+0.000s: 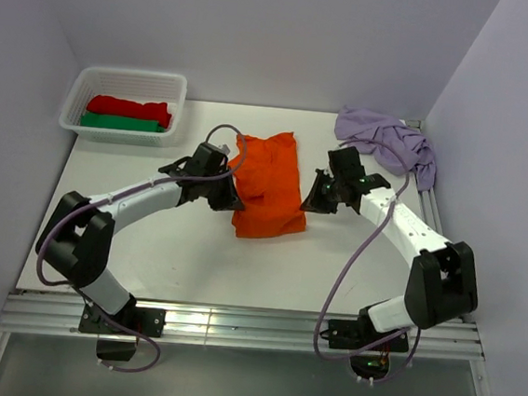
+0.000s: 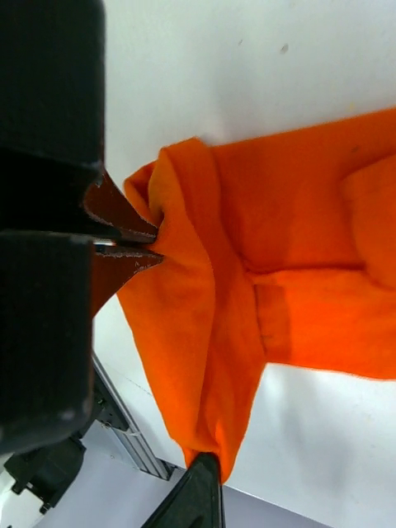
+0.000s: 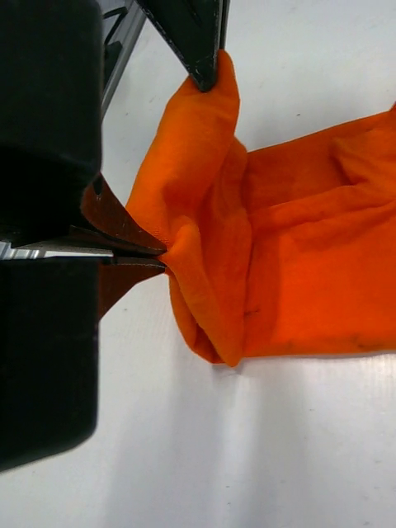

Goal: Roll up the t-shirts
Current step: Fold the tshirt

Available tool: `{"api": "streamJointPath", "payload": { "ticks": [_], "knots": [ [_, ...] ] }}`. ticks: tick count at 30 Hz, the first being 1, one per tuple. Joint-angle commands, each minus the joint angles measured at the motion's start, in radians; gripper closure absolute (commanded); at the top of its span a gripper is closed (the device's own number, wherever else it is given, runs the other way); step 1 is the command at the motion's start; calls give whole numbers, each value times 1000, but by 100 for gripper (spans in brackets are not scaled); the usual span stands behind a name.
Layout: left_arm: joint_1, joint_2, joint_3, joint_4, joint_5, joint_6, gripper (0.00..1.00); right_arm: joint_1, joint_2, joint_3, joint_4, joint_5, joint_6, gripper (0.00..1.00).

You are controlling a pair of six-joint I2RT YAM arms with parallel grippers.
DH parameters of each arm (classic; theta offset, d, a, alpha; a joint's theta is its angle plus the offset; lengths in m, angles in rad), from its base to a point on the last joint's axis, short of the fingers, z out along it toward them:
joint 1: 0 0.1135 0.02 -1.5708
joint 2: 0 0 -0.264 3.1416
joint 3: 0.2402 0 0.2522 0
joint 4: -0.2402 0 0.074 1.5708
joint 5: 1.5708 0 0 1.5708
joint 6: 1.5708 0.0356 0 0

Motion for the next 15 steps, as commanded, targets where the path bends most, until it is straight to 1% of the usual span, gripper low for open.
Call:
{"api": "streamJointPath", "payload": {
  "ticks": [1,6,9,15],
  "knots": [
    [47,51,56,-7,62,46,100,-19,77,81,11,-29,-17,100],
    [114,137,92,22,113,65,100,-32,193,147,29,-37,-16,100],
    [153,218,127,43,153,72,100,-41,249,194,36,-35,-11,100],
    [190,327,234,37,197,94,100,-62,356,285,36,-38,3,100]
  ]
}}
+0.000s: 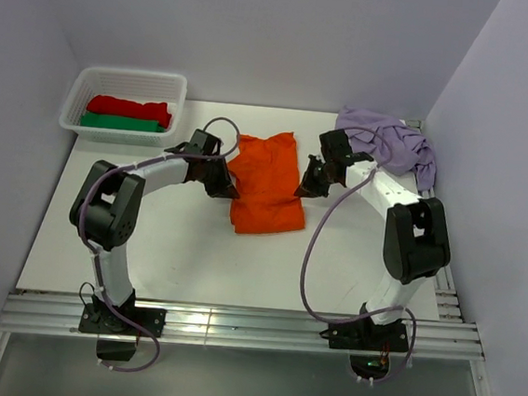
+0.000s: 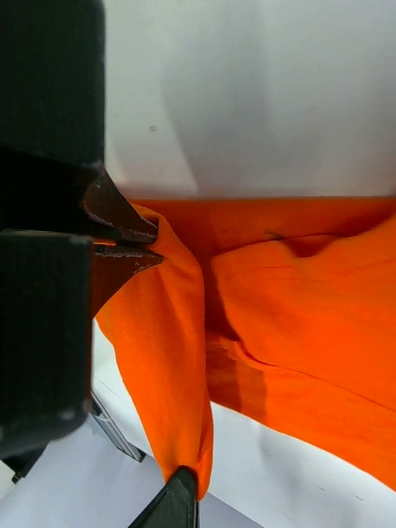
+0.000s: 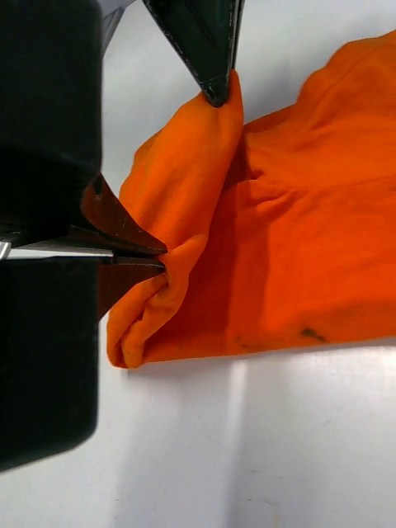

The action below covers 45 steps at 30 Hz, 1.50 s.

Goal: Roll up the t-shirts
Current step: Fold the tshirt

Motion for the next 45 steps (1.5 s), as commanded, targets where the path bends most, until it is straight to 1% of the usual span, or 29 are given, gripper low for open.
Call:
{"api": "streamJointPath", "payload": {
  "ticks": [1,4,7,13,20,22,23,25,26,27,28,29,30,31,32,33,34,35,36,37,38,39,40,41,42,43,44,45],
  "knots": [
    [19,34,77,25,50,38,100,-20,39,78,18,8,7,100],
    [21,66,109,30,67,41,100,-24,83,114,1,31,13,100],
    [21,80,131,25,68,36,99,-32,109,115,13,28,18,100],
    [21,93,131,43,65,24,97,-44,152,120,30,43,19,100],
    [21,89,119,76,53,4,87,-53,186,152,44,49,22,100],
    [21,85,122,83,56,-4,78,-53,188,169,35,52,22,98],
    [21,76,120,85,51,-11,74,-55,186,172,35,55,24,88],
    [21,59,119,86,48,-16,68,-58,165,172,39,62,30,72],
    [21,42,129,79,31,-19,65,-59,153,169,46,60,33,59],
    [21,34,140,67,24,-14,59,-63,142,175,41,59,38,55],
    [21,30,157,19,7,-8,57,-69,119,183,33,60,36,52],
    [21,17,192,-1,-7,-1,51,-70,105,190,18,69,32,49],
    [21,10,212,-24,-42,16,33,-70,90,200,12,69,30,48],
    [21,4,232,-53,-61,27,26,-70,65,203,7,66,29,48],
    [21,-9,267,-103,-79,44,21,-70,54,204,-8,65,25,47],
    [21,-18,281,-127,-122,50,21,-70,44,198,-11,60,24,47],
    [21,-27,287,-141,-137,55,21,-69,18,184,-8,48,22,48],
    [19,-54,280,-150,-150,59,22,-69,2,168,9,24,24,58],
    [18,-68,270,-150,-159,59,23,-70,-13,125,23,14,28,65],
    [12,-81,260,-148,-159,59,25,-70,-38,103,36,3,33,77],
    [5,-99,231,-141,-154,53,27,-69,-42,83,53,-9,36,91],
    [-2,-104,215,-129,-144,49,36,-67,-41,62,53,-32,39,95],
    [-24,-104,203,-125,-121,42,43,-67,-30,56,52,-43,38,99],
    [-36,-102,177,-119,-116,24,52,-61,-23,51,47,-53,36,100],
    [-51,-104,162,-95,-108,13,69,-58,-18,39,49,-67,36,100],
    [-80,-110,125,-79,-104,6,77,-52,-12,33,53,-72,33,100],
    [-94,-111,108,-66,-104,-11,82,-46,-10,26,59,-73,36,100],
    [-108,-113,96,-35,-101,-17,92,-35,-7,16,64,-75,39,100]
  ]
}}
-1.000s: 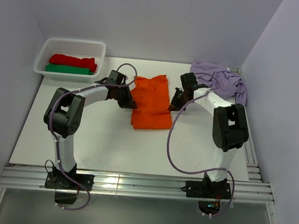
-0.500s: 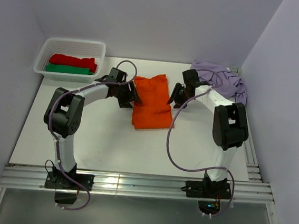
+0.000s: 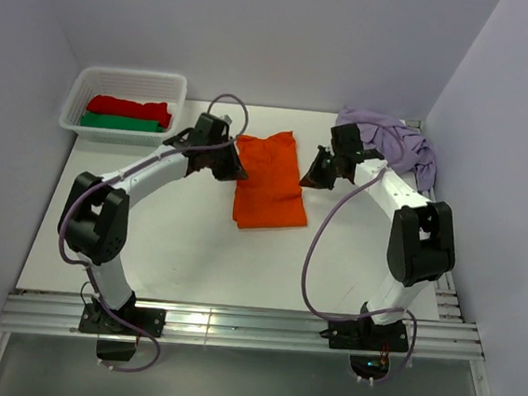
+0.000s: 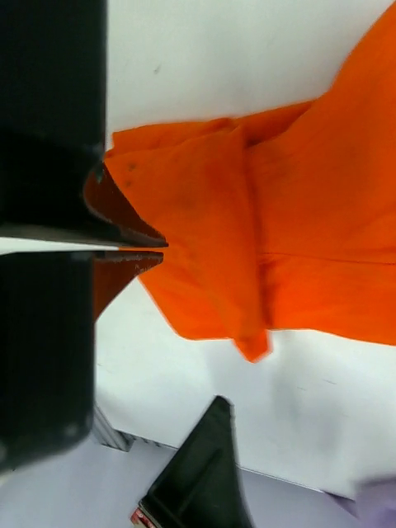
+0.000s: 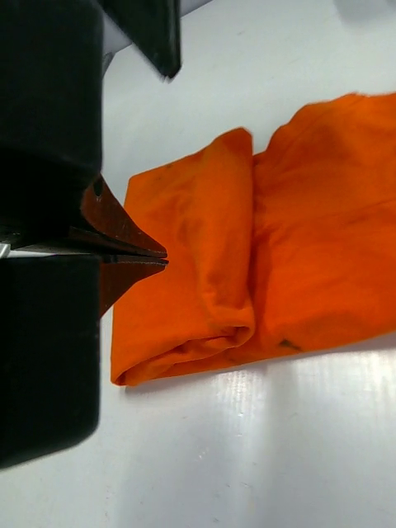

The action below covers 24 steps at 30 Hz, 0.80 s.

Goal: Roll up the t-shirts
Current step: Fold the tshirt

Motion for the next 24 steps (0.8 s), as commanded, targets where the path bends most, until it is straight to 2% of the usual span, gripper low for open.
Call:
{"api": "streamJointPath", "payload": {
  "ticks": [1,3,13,24],
  "knots": [
    [-78,-5,-71,47,19,-31,97,24,23,-30,29,-48,1,100],
    [-91,18,-80,67,42,-39,100,27,40,-32,38,-57,10,100],
    [-92,146,-11,84,58,-8,100,26,204,46,27,-20,4,100],
    [-60,180,12,69,51,32,99,1,313,217,13,9,22,100]
  ]
}}
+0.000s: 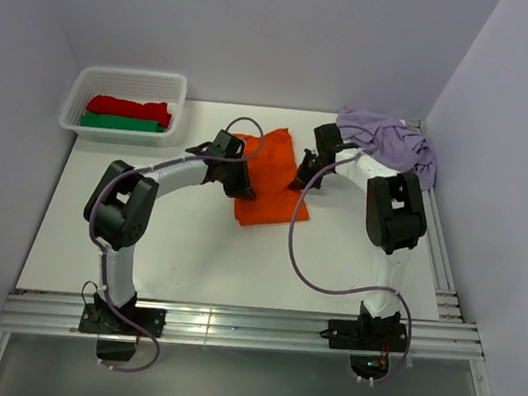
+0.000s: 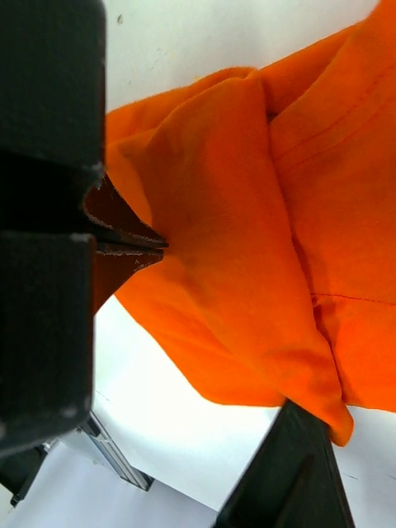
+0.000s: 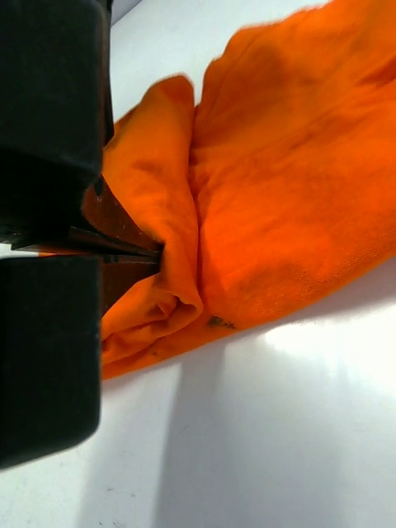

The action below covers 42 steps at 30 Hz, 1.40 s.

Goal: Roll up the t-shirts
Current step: Fold the tshirt

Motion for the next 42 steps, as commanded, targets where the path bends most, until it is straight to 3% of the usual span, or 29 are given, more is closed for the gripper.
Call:
{"api": "streamJointPath", "payload": {
  "ticks": [1,8,12,16,19,20,26,33,42],
  "knots": [
    [18,7,41,15,-5,35,99,-20,-4,61,18,19,15,100],
    [35,-16,42,15,-44,35,100,-29,-73,-19,107,-16,23,96],
    [27,-49,53,-34,-19,26,100,-18,-104,22,-14,-79,-40,100],
    [-2,-91,38,-50,4,-8,100,17,-179,-46,-24,-159,-49,100],
    [-36,-164,-60,43,-28,-45,100,49,-274,-207,128,-216,23,100],
    [-44,-187,-96,89,-39,-82,100,51,-295,-317,273,-237,56,100],
    [-114,-298,-309,362,-162,-152,100,75,-354,-551,617,-260,213,100],
    [-166,-162,-363,490,-159,-178,100,94,-242,-584,662,-227,223,100],
    [-143,-54,-429,519,-159,-152,100,-10,-259,-613,581,-202,149,100]
  ]
}}
